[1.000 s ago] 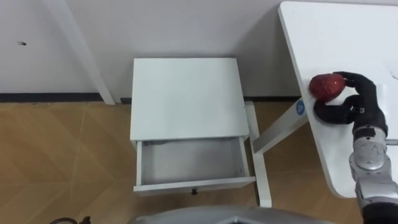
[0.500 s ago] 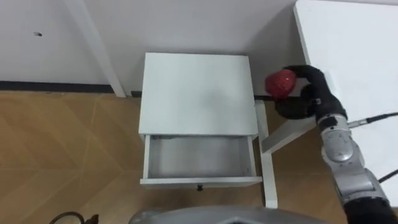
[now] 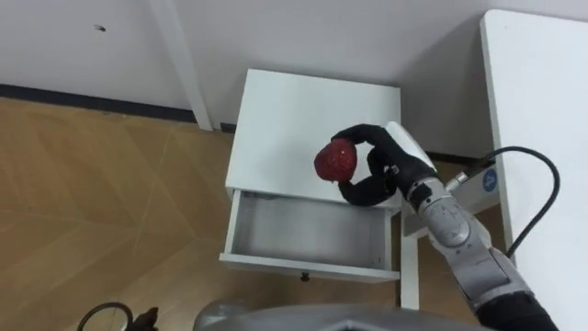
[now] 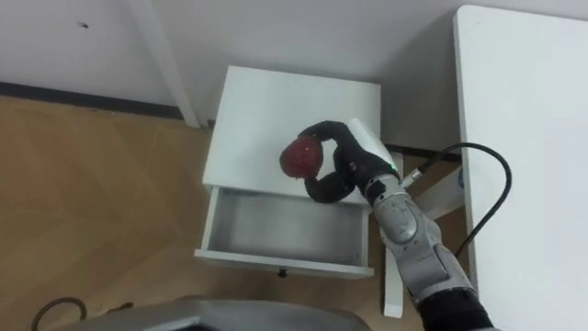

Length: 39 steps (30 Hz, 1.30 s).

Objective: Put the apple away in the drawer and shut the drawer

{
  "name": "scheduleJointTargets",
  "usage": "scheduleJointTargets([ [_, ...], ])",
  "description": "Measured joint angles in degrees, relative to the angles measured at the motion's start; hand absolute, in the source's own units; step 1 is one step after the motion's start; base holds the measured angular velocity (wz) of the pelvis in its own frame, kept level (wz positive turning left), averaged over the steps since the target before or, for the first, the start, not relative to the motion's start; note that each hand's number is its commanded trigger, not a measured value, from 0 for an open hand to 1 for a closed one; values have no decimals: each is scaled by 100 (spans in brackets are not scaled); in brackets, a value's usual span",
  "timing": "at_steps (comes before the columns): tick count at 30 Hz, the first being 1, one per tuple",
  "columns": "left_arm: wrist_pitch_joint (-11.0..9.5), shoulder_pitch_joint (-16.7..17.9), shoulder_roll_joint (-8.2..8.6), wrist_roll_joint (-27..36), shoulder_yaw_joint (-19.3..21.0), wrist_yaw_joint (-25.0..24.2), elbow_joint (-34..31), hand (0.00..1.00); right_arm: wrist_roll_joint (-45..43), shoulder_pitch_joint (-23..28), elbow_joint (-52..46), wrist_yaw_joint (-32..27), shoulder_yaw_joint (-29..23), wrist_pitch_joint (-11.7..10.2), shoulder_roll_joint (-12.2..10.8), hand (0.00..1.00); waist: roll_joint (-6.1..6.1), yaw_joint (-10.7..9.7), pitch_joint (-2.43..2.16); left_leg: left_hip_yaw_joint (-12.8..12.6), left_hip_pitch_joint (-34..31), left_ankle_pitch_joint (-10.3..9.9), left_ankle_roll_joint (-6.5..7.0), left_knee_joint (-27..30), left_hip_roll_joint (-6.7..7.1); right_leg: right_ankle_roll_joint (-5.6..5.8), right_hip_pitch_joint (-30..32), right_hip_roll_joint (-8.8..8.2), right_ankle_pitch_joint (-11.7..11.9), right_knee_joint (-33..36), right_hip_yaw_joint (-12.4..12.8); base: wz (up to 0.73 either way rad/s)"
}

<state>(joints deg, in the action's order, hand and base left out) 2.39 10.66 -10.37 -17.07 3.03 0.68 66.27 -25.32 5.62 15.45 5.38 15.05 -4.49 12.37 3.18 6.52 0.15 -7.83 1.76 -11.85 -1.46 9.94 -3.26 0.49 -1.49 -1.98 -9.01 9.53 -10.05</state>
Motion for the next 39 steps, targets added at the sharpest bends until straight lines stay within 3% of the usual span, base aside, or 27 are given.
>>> scheduleJointTargets([
  [12,22,-25,58,2,-115,-3,-4,0,-203,40,404,247,20,95,-167,100,-63,-34,37,51,-125,-1,-1,77,-1,0,53,-13,0,4,-107,3],
  [18,99,-43,60,1,-153,30,-5,0,-255,133,495,309,60,160,-160,100,-131,-57,14,51,-147,-1,-1,83,0,0,69,-13,0,5,-107,0],
  [19,109,-44,61,1,-153,33,-5,0,-280,133,496,339,62,165,-160,67,-144,-62,3,51,-147,-1,-1,85,0,0,68,-14,0,5,-106,0],
  [20,113,-44,61,1,-153,35,-5,0,-301,133,496,352,62,165,-160,0,-149,-64,-1,51,-147,-1,-1,85,0,0,68,-13,0,5,-106,0],
  [39,124,-58,75,-116,-212,291,-122,0,-680,250,498,278,123,207,-149,0,-149,-146,-13,47,-162,-1,0,147,2,-1,55,-23,0,12,-109,0],
])
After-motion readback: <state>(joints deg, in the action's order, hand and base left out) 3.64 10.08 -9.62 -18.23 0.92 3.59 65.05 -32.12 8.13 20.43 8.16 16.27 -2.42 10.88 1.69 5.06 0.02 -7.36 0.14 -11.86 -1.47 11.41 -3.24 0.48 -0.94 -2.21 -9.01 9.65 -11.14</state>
